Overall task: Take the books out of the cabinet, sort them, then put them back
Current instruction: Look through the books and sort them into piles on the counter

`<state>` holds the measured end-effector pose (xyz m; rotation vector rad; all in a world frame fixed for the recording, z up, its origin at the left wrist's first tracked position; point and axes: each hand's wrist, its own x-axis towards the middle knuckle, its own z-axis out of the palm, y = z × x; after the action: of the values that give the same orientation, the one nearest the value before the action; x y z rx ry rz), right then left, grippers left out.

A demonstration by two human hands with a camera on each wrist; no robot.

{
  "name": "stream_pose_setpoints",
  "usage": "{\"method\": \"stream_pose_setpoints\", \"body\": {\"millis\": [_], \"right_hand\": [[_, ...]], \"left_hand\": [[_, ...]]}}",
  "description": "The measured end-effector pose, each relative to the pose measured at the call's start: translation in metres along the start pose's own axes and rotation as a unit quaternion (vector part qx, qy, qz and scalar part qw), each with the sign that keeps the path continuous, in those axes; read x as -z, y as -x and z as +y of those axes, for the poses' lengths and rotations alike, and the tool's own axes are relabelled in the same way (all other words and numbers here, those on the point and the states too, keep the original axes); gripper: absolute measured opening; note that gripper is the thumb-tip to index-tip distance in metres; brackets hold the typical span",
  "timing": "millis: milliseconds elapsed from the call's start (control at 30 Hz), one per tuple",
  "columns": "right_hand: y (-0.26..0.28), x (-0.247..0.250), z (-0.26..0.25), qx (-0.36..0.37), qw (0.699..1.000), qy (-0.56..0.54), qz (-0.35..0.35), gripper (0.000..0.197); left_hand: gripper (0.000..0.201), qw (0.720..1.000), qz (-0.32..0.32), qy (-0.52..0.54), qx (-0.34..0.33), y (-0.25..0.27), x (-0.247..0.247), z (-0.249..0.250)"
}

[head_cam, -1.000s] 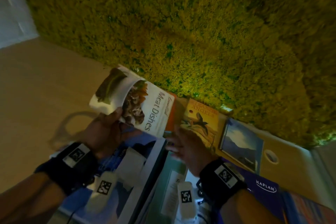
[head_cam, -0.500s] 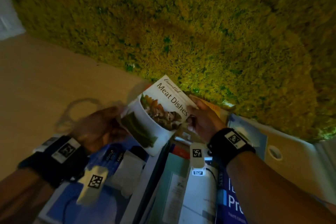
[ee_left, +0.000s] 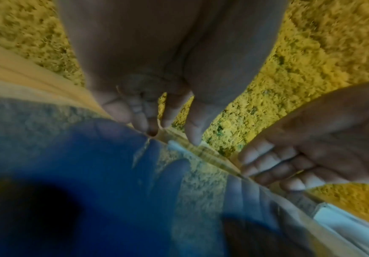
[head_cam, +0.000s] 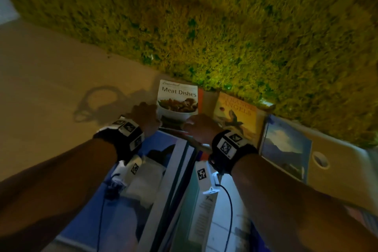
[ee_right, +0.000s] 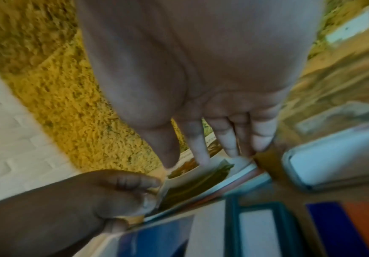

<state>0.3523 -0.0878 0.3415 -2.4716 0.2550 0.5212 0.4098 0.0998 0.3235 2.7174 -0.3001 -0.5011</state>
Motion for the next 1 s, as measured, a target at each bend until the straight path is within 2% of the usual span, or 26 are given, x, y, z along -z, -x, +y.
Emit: {"method": "stream_pose_setpoints", "body": {"millis": [67, 133, 200, 267, 367, 400, 467, 567, 667, 733, 833, 900, 1000], "right_hand": [[0.002, -0.003, -0.001, 0.017, 0.999, 0.043, -0.022, 0.045], [0.005, -0.004, 0.004, 0.043, 0.998, 0.051, -0.004, 0.045], [0.016, -0.004, 0.009, 0.054, 0.997, 0.045, 0.045, 0.042], [0.035, -0.010, 0.013, 0.056, 0.995, 0.054, 0.055, 0.035], [0.070, -0.035, 0.012, 0.060, 0.989, 0.131, -0.029, 0.041], [0.079, -0.046, 0.012, 0.055, 0.986, 0.156, -0.036, 0.041], [0.095, -0.064, 0.006, 0.056, 0.984, 0.166, -0.019, 0.037], [0.112, -0.080, -0.004, 0.067, 0.992, 0.107, -0.020, 0.037], [0.131, -0.085, -0.014, 0.067, 0.994, 0.054, -0.073, 0.057], [0.141, -0.092, -0.019, 0.088, 0.989, 0.037, -0.114, 0.062], [0.155, -0.104, -0.023, 0.114, 0.984, -0.029, -0.135, 0.065], [0.158, -0.110, -0.019, 0.120, 0.980, -0.074, -0.143, 0.065], [0.159, -0.118, -0.008, 0.108, 0.971, -0.172, -0.124, 0.070]], "left_hand": [[0.029, 0.999, -0.024, -0.002, -0.030, -0.001, 0.002, 0.000], [0.037, 0.997, -0.020, 0.060, -0.050, 0.001, 0.002, -0.006], [0.049, 0.992, 0.039, 0.121, -0.020, 0.011, 0.004, -0.025], [0.067, 0.993, 0.071, 0.092, 0.023, 0.027, 0.003, -0.059], [0.096, 0.999, 0.002, 0.024, 0.048, 0.059, -0.003, -0.104], [0.100, 0.998, -0.014, 0.017, 0.056, 0.068, -0.005, -0.115], [0.089, 0.997, -0.024, 0.006, 0.077, 0.081, -0.007, -0.129], [0.066, 0.995, -0.018, 0.031, 0.090, 0.096, 0.001, -0.135], [0.052, 0.990, -0.006, 0.085, 0.115, 0.111, 0.004, -0.145], [0.052, 0.985, 0.005, 0.118, 0.124, 0.125, 0.003, -0.151], [0.035, 0.959, 0.046, 0.243, 0.138, 0.142, 0.003, -0.156], [0.016, 0.950, 0.072, 0.267, 0.146, 0.153, 0.000, -0.159], [0.012, 0.932, 0.091, 0.297, 0.186, 0.168, -0.004, -0.166]]}}
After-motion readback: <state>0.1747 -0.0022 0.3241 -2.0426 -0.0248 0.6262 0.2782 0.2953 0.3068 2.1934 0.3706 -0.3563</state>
